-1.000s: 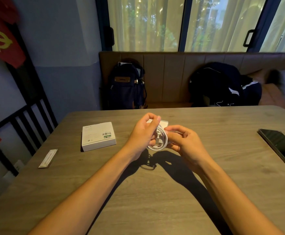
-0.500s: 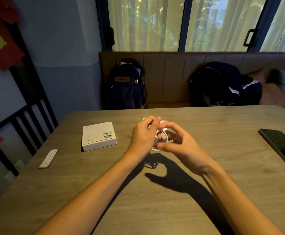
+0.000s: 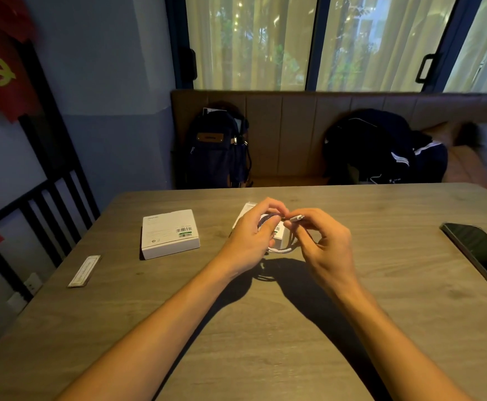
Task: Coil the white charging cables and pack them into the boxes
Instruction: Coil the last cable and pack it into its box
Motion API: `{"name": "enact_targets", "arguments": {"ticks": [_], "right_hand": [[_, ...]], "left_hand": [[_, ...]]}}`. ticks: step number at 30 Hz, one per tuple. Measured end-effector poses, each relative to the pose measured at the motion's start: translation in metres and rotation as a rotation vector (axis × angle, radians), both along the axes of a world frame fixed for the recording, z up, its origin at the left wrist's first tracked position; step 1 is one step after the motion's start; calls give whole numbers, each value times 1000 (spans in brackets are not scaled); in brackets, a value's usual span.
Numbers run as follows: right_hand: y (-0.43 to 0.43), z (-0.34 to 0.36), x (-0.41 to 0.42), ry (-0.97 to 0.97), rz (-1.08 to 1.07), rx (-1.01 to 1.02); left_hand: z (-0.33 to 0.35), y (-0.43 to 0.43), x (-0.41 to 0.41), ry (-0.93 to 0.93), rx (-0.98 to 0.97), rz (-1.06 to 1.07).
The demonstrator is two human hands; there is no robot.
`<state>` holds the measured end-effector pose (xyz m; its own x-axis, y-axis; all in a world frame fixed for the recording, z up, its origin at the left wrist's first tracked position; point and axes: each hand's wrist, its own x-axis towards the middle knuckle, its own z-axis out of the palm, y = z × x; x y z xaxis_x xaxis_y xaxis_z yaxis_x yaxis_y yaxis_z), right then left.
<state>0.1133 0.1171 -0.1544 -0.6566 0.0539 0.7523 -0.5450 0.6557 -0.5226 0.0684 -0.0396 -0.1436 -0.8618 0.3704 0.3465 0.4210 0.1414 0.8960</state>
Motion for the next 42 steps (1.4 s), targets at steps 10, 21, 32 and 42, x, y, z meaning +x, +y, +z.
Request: {"name": "enact_targets", "arguments": {"ticks": [10,21,32,42], "right_hand": [[-1,6,3,-199,68,-402],[2,16,2,-679,258,-1011],[5,8,1,-730,197,-383],[11,17,3,-811,337,-662]], "left_hand": [[-4,-1,-1,238,-200,-72],[-15,4,7,105,39,-73],[-16,-5,-6,140,56,158],[-1,-10,-11,-64,204,188]]}}
